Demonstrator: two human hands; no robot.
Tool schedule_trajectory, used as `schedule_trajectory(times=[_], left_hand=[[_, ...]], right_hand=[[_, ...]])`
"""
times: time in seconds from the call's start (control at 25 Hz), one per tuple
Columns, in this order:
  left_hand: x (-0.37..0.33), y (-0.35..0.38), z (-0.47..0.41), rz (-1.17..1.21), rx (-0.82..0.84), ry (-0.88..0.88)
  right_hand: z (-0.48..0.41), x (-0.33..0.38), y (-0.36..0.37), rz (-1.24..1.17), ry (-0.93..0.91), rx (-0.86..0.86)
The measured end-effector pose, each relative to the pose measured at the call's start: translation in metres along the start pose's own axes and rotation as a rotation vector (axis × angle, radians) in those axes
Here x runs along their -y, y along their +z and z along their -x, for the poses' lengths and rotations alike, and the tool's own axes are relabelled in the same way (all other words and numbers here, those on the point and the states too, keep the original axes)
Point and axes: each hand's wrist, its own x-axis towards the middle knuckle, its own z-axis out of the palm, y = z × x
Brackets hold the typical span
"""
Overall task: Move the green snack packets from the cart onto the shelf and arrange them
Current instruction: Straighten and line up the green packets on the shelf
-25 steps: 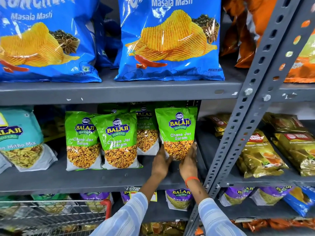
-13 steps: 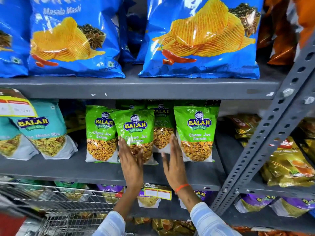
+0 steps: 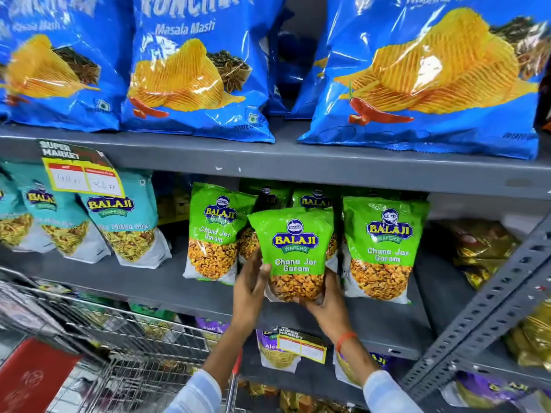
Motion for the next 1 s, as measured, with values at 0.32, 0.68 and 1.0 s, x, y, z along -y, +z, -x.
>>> schedule_trajectory(times=[0.32, 0.68, 1.0], left_hand=[[-0.056, -0.008, -0.042, 0.229, 0.024, 0.070], [-0.107, 0.013, -0.028, -0.934, 0.049, 0.747], [-0.122, 0.065, -0.022, -1.151, 0.239, 0.647]], right_hand=[[0.013, -0.010, -0.013, -0.043, 0.064, 0.070], [0.019, -0.004, -0.011, 0.030, 0.049, 0.044], [0.023, -0.004, -0.012, 0.012, 0.060, 0.043]])
